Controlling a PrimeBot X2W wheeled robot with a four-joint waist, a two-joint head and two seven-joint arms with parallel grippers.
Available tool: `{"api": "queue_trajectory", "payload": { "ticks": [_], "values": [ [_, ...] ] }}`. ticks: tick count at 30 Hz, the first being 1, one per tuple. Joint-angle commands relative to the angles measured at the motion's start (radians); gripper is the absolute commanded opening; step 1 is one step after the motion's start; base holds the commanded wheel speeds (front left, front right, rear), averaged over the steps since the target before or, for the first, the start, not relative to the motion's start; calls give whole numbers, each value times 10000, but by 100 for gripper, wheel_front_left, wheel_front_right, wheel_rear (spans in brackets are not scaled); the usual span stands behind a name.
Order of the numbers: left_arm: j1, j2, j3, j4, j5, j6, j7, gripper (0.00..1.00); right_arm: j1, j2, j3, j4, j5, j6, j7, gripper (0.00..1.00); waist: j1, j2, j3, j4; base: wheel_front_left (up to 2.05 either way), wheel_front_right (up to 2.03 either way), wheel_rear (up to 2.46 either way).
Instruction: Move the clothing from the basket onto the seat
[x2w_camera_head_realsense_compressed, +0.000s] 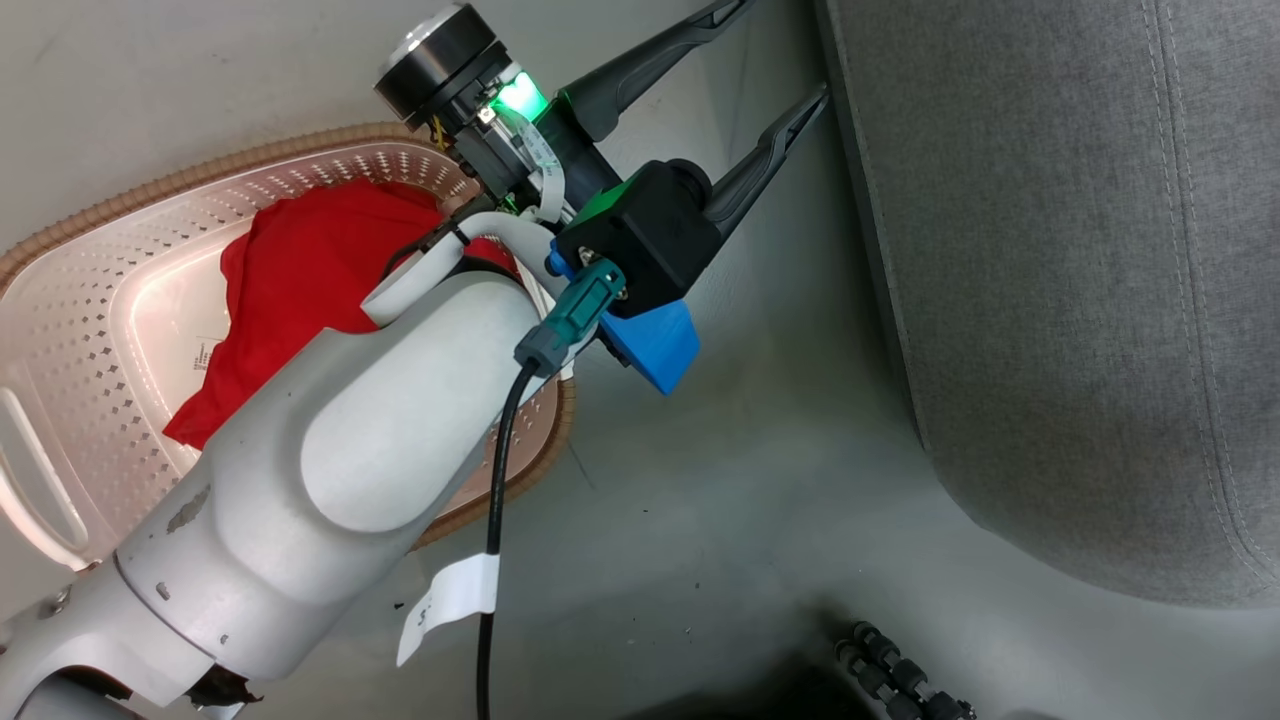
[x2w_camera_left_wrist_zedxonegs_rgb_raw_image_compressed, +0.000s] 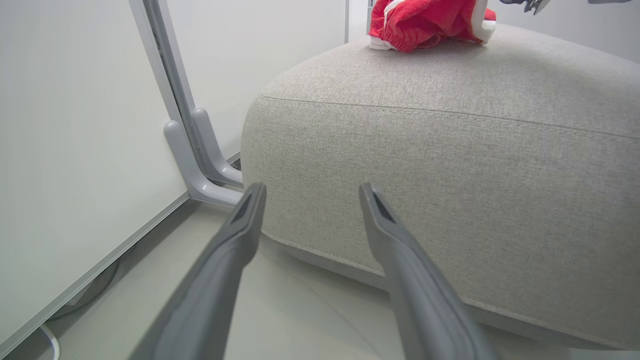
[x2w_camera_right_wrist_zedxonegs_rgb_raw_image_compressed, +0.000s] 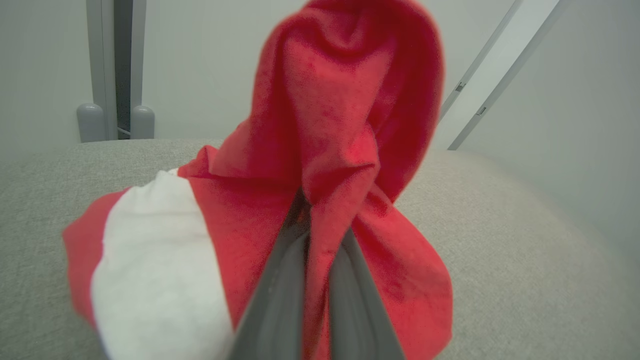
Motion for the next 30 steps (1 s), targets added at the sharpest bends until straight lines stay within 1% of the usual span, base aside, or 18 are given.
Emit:
{"api": "queue_trajectory", "payload": {
  "ticks": [1,5,6,7,8,11,14,22,27,30],
  "values": [
    [-140,58,22,-62,-33,64,13,100,117,77,-52,66,-68,-1,-34,0,-1,0,37,1,0,0,0],
    [-97,121,8,-71,-95,92,-26,100,155,245,-66,226,-64,-1,-34,0,-1,0,19,17,0,0,0],
    [-73,129,5,-54,-120,106,-48,100,180,268,-103,184,-60,-1,-34,22,-1,0,-21,23,0,0,0],
    [-42,127,3,-31,-145,122,-67,100,255,316,-109,155,-77,-1,-34,63,-1,0,-83,27,0,0,0],
    [0,114,0,-1,-144,137,-116,100,345,383,-76,101,-49,-1,-34,100,-1,0,-163,29,0,0,0],
    [86,46,-24,61,-200,172,-195,100,534,431,-119,-73,88,-2,-34,100,-1,0,-350,48,0,0,0],
    [249,-108,-30,210,-310,239,-393,100,1054,481,61,-430,33,-1,-34,100,-1,0,-774,97,0,0,0],
    [989,-538,146,892,-810,482,-910,100,3046,579,381,-1528,221,-1,-36,100,-1,0,-2392,306,0,0,0],
    [1648,-782,591,1168,-1210,736,-1011,100,4235,650,1058,-2503,194,-1,-34,100,-1,0,-3497,521,0,0,0],
    [2115,-830,1035,981,-1351,879,-1015,100,4718,811,1586,-3052,173,-1,-33,100,-1,0,-4071,679,0,0,0]
  ]
}}
